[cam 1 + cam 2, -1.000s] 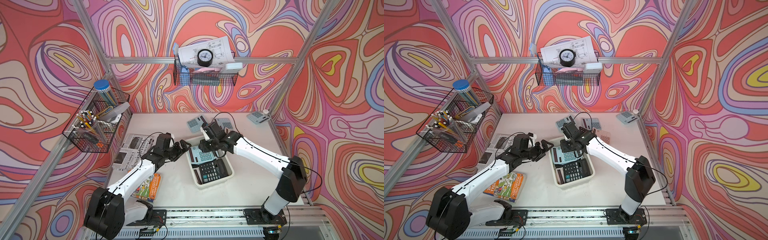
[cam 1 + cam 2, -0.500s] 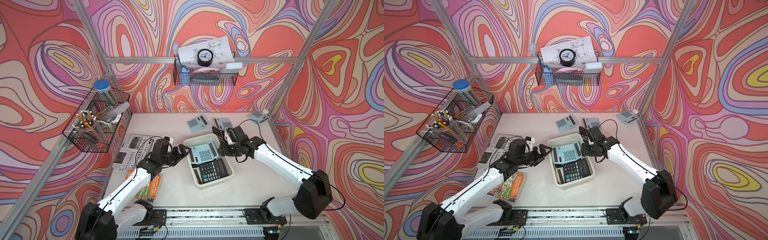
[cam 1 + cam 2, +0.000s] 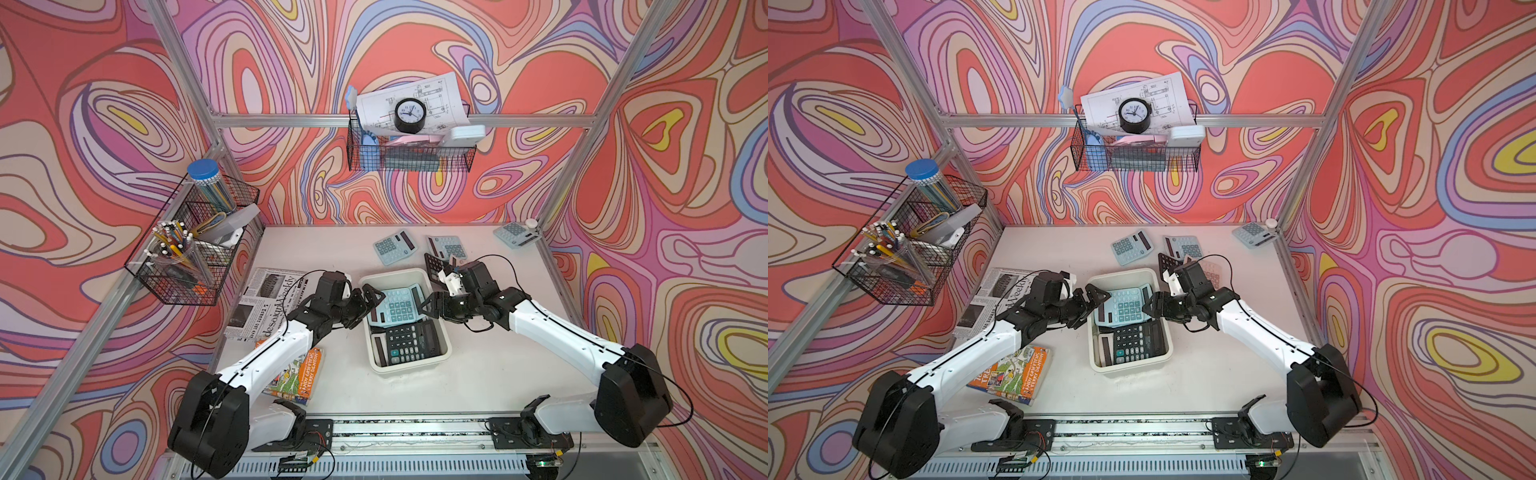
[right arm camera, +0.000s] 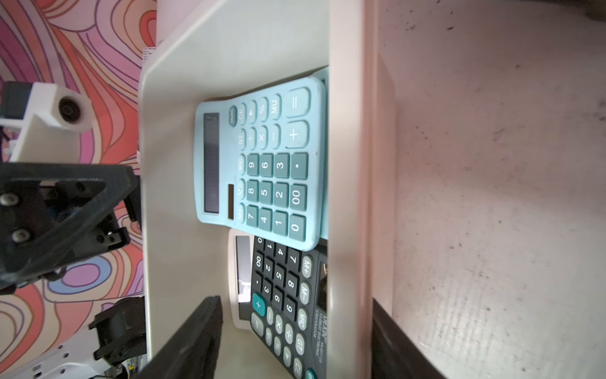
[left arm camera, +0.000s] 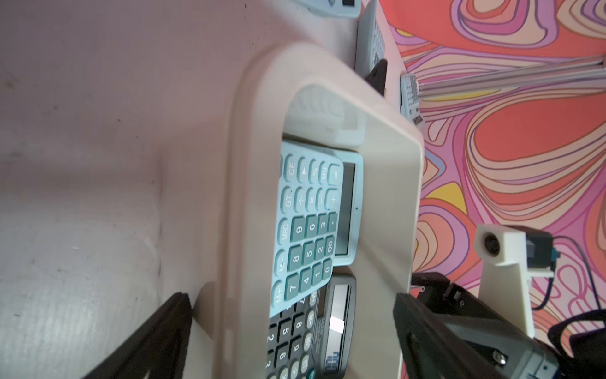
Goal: Put the calculator in the storage box
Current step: Adjust the storage box at the center of the board, then pick up the calculator at the center of the board.
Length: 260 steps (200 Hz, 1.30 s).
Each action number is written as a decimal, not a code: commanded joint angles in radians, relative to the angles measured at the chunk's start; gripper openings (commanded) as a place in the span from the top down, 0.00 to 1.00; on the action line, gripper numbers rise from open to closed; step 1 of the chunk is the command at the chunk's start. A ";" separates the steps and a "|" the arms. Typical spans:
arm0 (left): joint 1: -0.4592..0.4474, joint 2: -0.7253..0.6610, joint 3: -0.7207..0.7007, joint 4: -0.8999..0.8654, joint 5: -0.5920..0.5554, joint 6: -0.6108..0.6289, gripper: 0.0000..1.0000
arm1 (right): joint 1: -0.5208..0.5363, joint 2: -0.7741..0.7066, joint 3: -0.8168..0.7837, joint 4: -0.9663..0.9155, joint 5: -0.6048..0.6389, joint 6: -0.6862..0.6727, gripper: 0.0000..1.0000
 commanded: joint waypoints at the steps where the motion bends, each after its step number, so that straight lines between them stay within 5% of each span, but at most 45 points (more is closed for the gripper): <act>1: 0.049 -0.001 0.042 -0.014 0.015 0.049 0.09 | 0.022 0.008 -0.013 0.170 -0.115 0.077 0.34; 34: 0.121 0.001 0.067 -0.076 0.034 0.104 0.08 | 0.036 0.041 -0.010 0.212 -0.117 0.110 0.34; 68: 0.162 -0.033 0.130 -0.231 -0.025 0.195 0.07 | 0.026 0.005 0.072 0.012 0.079 0.041 0.30; 147: 0.089 0.024 0.457 -0.460 -0.099 0.362 0.05 | -0.144 -0.126 0.096 -0.184 0.275 -0.035 0.17; 176: 0.000 0.119 0.587 -0.481 -0.121 0.379 0.05 | -0.215 -0.173 0.056 -0.203 0.284 -0.045 0.03; 215: -0.104 0.302 0.796 -0.515 -0.129 0.420 0.05 | -0.279 -0.219 0.005 -0.214 0.286 -0.044 0.02; 260: -0.116 0.564 1.049 -0.583 -0.047 0.468 0.07 | -0.318 -0.238 -0.029 -0.197 0.288 -0.041 0.02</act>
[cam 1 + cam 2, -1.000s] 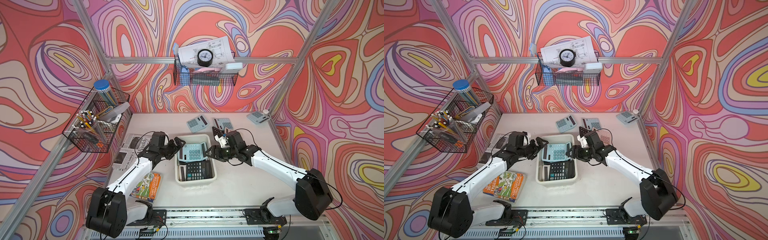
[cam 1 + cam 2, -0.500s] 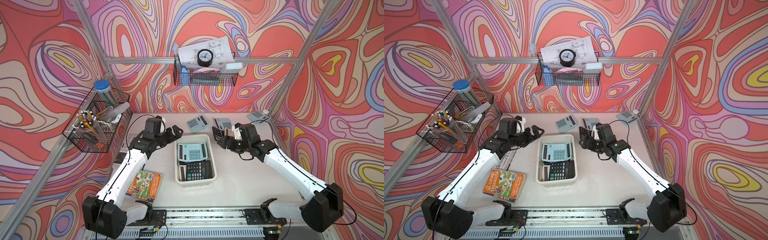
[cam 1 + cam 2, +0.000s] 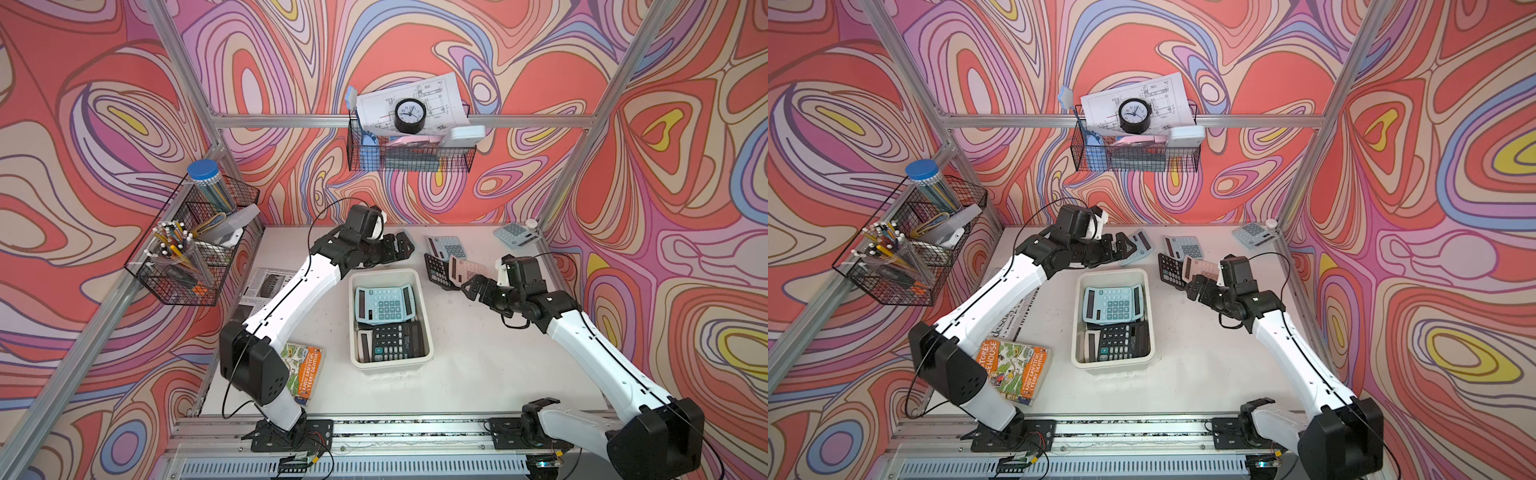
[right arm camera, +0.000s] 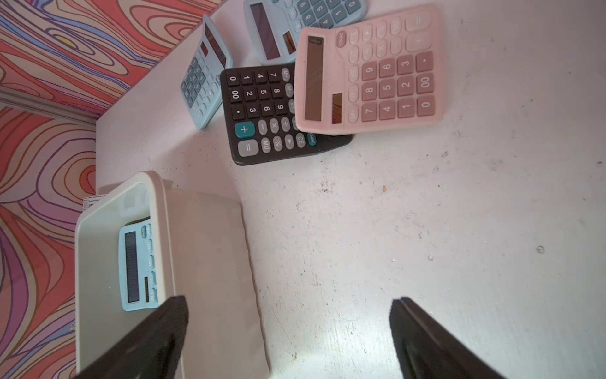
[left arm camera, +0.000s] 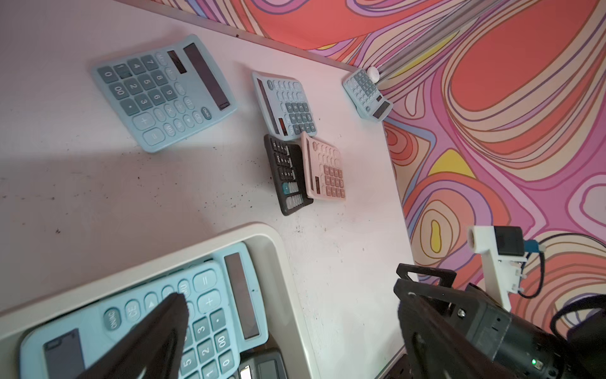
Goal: Put the calculator in the storage box
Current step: Pick up the calculator at the center of the board.
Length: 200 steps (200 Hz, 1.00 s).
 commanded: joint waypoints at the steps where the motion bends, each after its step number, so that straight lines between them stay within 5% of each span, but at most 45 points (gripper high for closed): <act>1: 0.003 0.116 0.111 -0.082 0.048 0.050 0.08 | -0.019 -0.017 -0.018 0.009 0.012 -0.012 0.02; 49: -0.077 0.310 0.347 -0.131 0.090 0.030 0.14 | -0.078 0.007 -0.023 0.009 0.058 0.004 0.02; 95: -0.146 0.487 0.559 -0.165 0.050 0.011 0.32 | -0.165 0.004 -0.058 -0.001 0.045 0.037 0.02; 150: -0.226 0.652 0.730 -0.177 -0.144 0.020 0.39 | -0.218 -0.034 -0.079 -0.041 0.065 0.041 0.02; 200: -0.251 0.784 0.818 -0.125 -0.210 0.030 0.39 | -0.246 -0.065 -0.082 -0.062 0.065 0.031 0.02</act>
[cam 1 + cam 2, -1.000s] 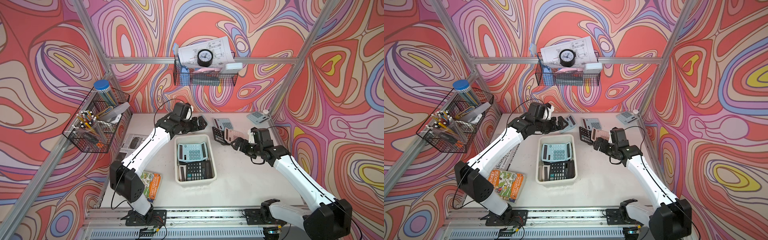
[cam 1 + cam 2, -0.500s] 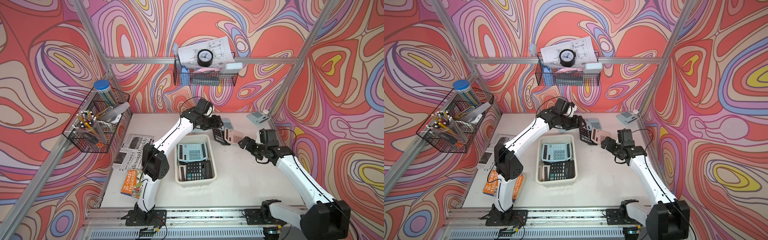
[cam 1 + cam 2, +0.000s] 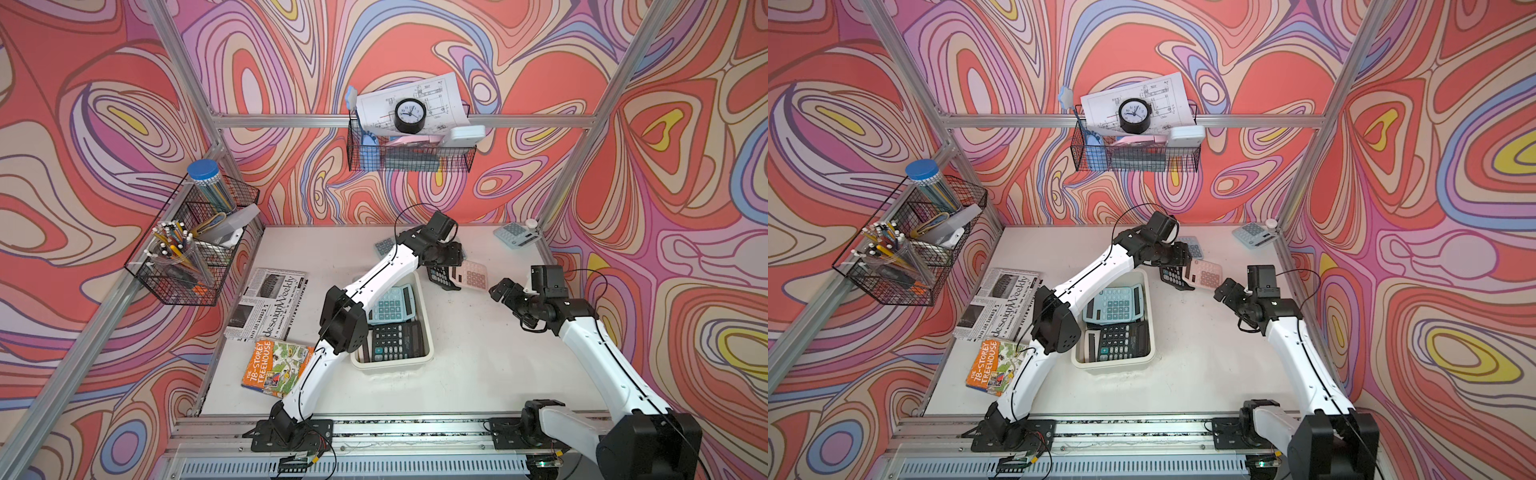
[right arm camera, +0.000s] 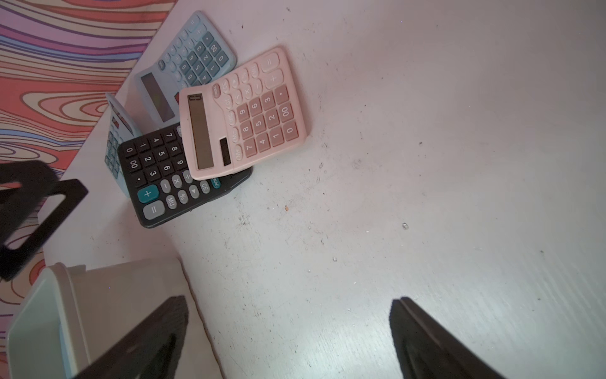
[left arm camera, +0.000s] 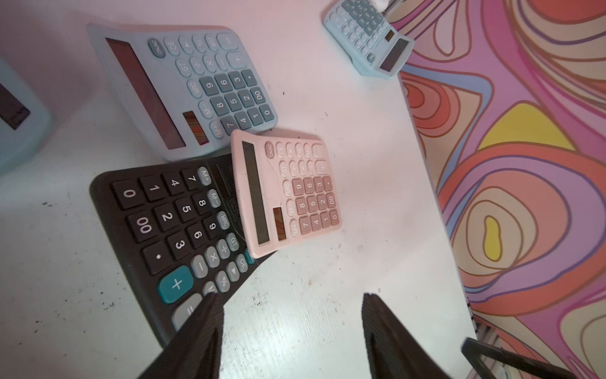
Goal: Put the calculator in the storage box
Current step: Pick up the calculator at the center of the board.
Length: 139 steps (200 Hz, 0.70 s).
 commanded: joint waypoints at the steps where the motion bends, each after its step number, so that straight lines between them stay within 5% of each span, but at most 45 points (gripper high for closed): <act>1: -0.012 0.053 0.056 0.019 -0.067 0.018 0.39 | -0.014 -0.021 -0.007 -0.027 0.013 -0.004 0.02; 139: -0.025 0.258 0.108 0.182 -0.021 -0.049 0.51 | -0.030 -0.038 0.003 -0.053 -0.044 -0.017 0.02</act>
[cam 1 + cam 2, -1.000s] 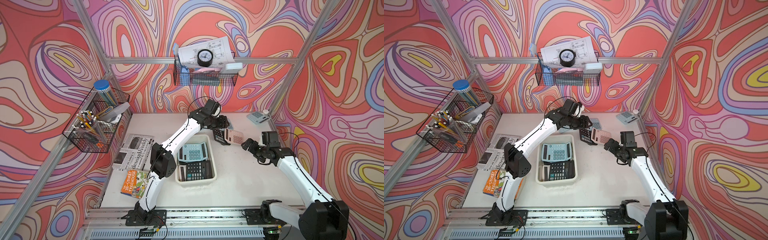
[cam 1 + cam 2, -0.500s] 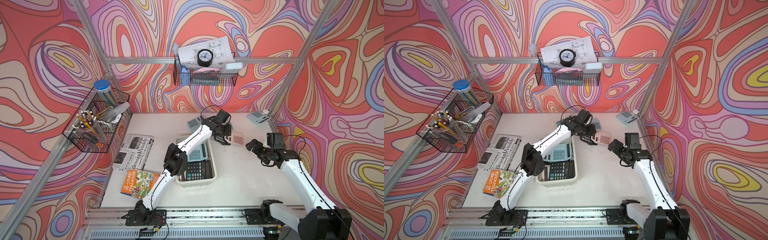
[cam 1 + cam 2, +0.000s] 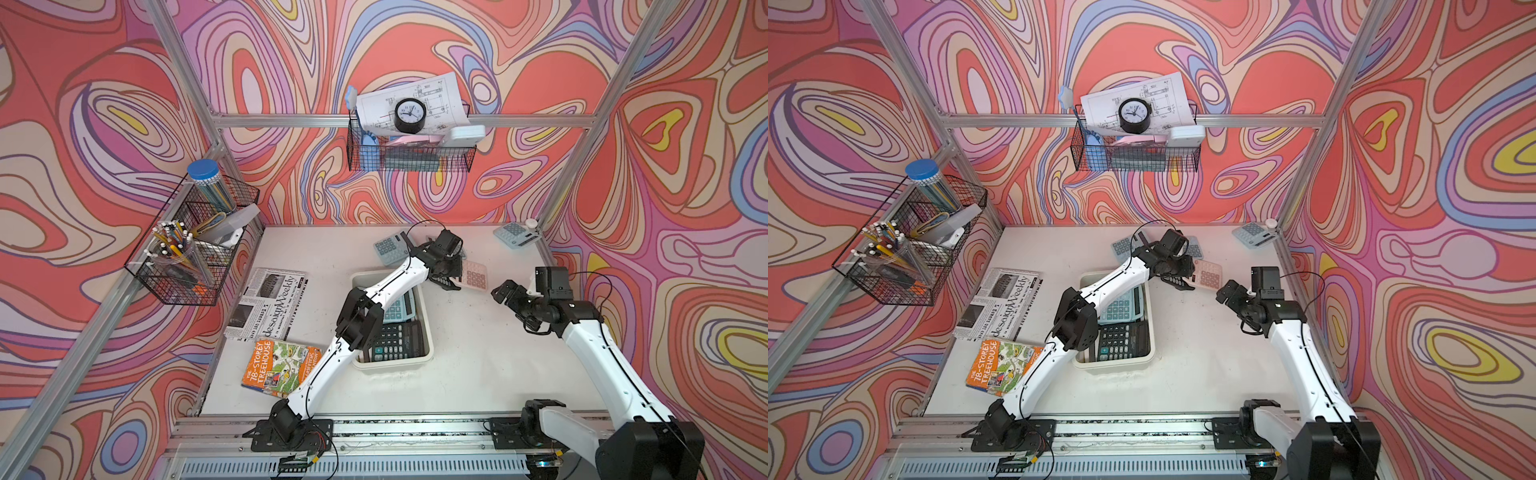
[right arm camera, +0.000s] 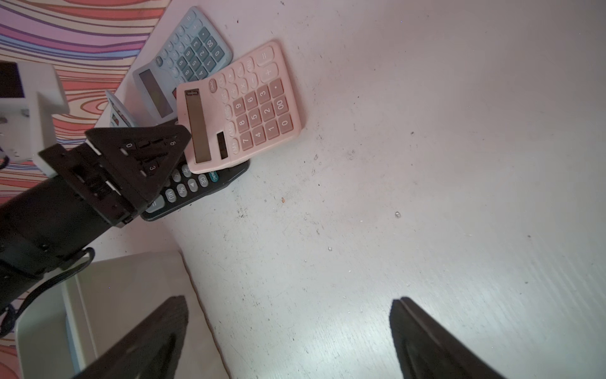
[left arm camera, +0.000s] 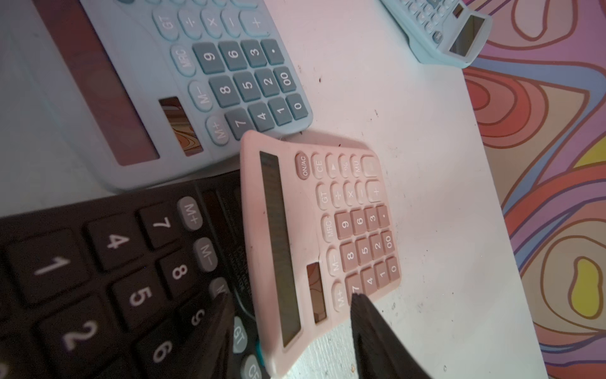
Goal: Put the calculator in the storage box
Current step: Pick up the calculator at the center of the board.
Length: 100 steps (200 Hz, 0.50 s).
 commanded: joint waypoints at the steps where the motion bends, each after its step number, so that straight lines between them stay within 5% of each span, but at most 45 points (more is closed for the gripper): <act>1: -0.012 0.034 0.030 0.043 0.024 -0.023 0.51 | -0.008 -0.017 0.003 -0.010 -0.014 -0.010 0.02; 61: -0.014 0.073 0.032 0.088 0.057 -0.078 0.58 | -0.008 -0.024 0.009 -0.017 -0.027 -0.007 0.02; 100: -0.016 0.056 0.031 0.089 0.069 -0.085 0.76 | -0.009 -0.031 0.010 -0.026 -0.023 -0.012 0.02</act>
